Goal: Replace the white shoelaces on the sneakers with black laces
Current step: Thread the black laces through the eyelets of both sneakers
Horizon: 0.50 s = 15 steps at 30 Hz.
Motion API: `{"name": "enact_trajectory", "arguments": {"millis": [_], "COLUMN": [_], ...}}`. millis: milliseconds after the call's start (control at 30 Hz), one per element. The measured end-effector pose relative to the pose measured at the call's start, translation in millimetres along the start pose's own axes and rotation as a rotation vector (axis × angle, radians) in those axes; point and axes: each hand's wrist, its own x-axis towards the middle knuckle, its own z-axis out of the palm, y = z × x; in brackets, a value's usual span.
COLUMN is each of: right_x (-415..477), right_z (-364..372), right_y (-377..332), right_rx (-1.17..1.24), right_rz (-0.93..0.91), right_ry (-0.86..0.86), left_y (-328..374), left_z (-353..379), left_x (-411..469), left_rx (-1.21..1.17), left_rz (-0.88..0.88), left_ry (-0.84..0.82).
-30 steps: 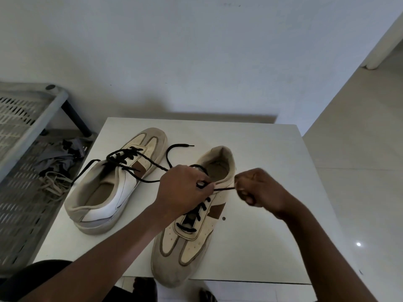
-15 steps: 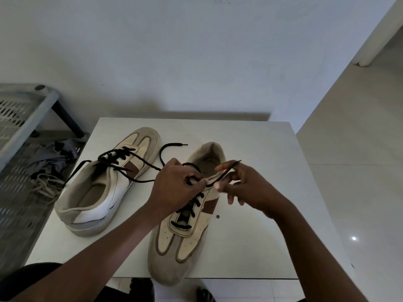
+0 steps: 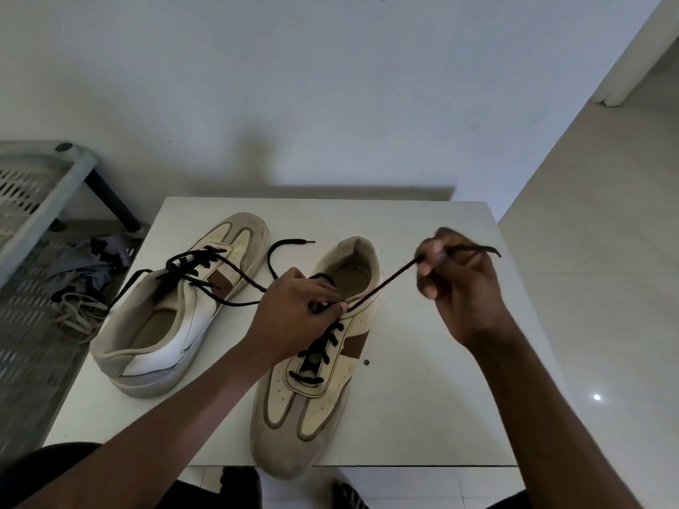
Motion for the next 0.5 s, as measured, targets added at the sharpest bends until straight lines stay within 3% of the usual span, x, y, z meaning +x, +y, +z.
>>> {"name": "enact_trajectory", "arguments": {"millis": [67, 133, 267, 367, 500], "right_x": [-1.1, -0.3, -4.8, -8.2, -7.7], "right_z": [3.9, 13.0, 13.9, 18.1, 23.9], "right_y": [3.8, 12.6, 22.7, 27.0, 29.5], "right_rx": [0.192, 0.115, -0.763, -0.903, -0.951], "right_rz": [0.06, 0.248, 0.555, 0.502, 0.313], "right_ry": [0.204, 0.306, -0.026, -0.141, -0.13], "left_y": [1.7, 2.6, 3.2, 1.0, 3.0], "left_z": [1.2, 2.1, 4.0, 6.2, 9.2], "left_x": [1.0, 0.7, -0.4, 1.2, -0.3], "left_rx": [-0.006, 0.014, 0.076, 0.108, 0.137], "left_rz": [0.011, 0.025, 0.128, 0.193, 0.197], "left_ry": [0.008, 0.044, 0.102, 0.151, 0.136]}}
